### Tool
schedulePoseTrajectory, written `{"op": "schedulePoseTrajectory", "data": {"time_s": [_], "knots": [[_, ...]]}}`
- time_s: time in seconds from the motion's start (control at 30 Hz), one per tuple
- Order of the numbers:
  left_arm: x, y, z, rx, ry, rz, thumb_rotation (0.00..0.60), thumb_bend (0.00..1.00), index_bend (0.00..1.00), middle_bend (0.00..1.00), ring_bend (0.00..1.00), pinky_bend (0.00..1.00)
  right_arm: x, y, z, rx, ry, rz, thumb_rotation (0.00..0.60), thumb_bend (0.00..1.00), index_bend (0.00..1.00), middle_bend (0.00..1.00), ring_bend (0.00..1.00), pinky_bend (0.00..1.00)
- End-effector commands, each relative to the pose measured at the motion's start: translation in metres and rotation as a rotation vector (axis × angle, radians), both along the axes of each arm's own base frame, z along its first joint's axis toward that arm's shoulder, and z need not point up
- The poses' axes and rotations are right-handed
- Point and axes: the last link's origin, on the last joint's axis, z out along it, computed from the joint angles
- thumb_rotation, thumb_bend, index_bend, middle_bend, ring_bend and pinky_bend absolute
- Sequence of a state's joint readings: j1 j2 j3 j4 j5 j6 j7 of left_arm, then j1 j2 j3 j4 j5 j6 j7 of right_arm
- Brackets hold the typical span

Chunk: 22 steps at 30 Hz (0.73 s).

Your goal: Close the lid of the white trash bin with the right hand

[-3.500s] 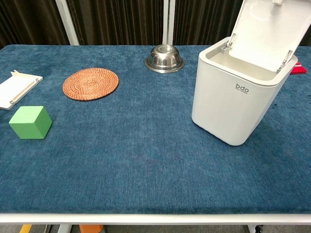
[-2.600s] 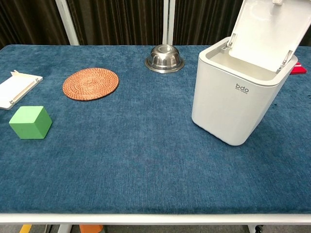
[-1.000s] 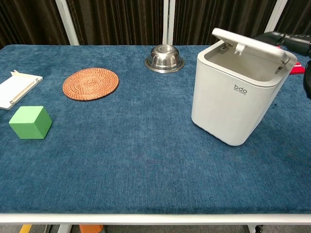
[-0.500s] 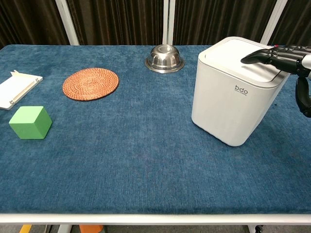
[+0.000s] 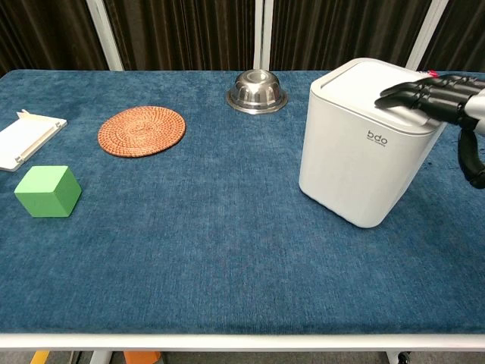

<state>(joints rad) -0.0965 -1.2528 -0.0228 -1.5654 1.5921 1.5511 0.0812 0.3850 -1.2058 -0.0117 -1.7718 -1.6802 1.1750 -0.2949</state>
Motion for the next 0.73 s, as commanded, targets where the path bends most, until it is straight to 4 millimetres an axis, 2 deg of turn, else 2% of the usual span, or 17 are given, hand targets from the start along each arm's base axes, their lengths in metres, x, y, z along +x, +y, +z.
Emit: {"op": "schedulePoseTrajectory", "data": {"time_s": [0.03, 0.17, 0.23, 0.3, 0.4, 0.47, 0.53, 0.6, 0.63, 0.73], "knots": [[0.000, 0.000, 0.000, 0.001, 0.001, 0.000, 0.600, 0.00, 0.16, 0.09, 0.04, 0.08, 0.008, 0.000, 0.027, -0.129, -0.133, 0.064, 0.600, 1.00, 0.00, 0.03, 0.00, 0.00], [0.001, -0.001, 0.000, 0.004, -0.002, 0.001, 0.600, 0.00, 0.16, 0.09, 0.04, 0.08, -0.003, 0.008, 0.054, -0.255, -0.234, 0.085, 0.600, 1.00, 0.00, 0.00, 0.00, 0.00], [0.002, -0.001, 0.000, 0.005, -0.004, 0.001, 0.600, 0.00, 0.16, 0.09, 0.04, 0.08, -0.019, 0.014, 0.066, -0.310, -0.256, 0.061, 0.600, 1.00, 0.00, 0.00, 0.00, 0.00], [0.003, -0.001, 0.000, 0.005, -0.006, 0.000, 0.600, 0.00, 0.16, 0.09, 0.04, 0.08, -0.041, 0.020, 0.076, -0.363, -0.257, 0.003, 0.600, 0.94, 0.00, 0.00, 0.00, 0.00], [0.004, 0.000, 0.001, 0.004, -0.004, -0.006, 0.600, 0.00, 0.16, 0.09, 0.04, 0.08, -0.077, 0.031, 0.088, -0.430, -0.221, -0.121, 0.600, 0.78, 0.00, 0.00, 0.00, 0.00], [0.005, 0.000, 0.001, 0.004, -0.003, -0.008, 0.600, 0.00, 0.16, 0.09, 0.04, 0.08, -0.097, 0.037, 0.094, -0.469, -0.187, -0.206, 0.600, 0.61, 0.00, 0.00, 0.00, 0.00], [0.005, 0.000, 0.002, 0.003, -0.002, -0.007, 0.600, 0.00, 0.16, 0.09, 0.04, 0.08, -0.116, 0.045, 0.101, -0.524, -0.148, -0.323, 0.600, 0.40, 0.00, 0.00, 0.00, 0.00], [0.005, -0.001, 0.002, 0.003, -0.005, -0.003, 0.600, 0.00, 0.16, 0.09, 0.04, 0.08, -0.128, 0.051, 0.106, -0.557, -0.116, -0.428, 0.600, 0.15, 0.00, 0.00, 0.00, 0.00], [0.005, -0.002, 0.002, 0.004, -0.006, 0.000, 0.600, 0.00, 0.16, 0.09, 0.04, 0.08, -0.131, 0.053, 0.108, -0.563, -0.104, -0.464, 0.600, 0.06, 0.00, 0.00, 0.00, 0.00], [0.004, -0.002, 0.001, 0.003, -0.007, 0.002, 0.600, 0.00, 0.16, 0.09, 0.04, 0.08, -0.134, 0.056, 0.112, -0.560, -0.066, -0.533, 0.600, 0.01, 0.00, 0.00, 0.00, 0.00]]}}
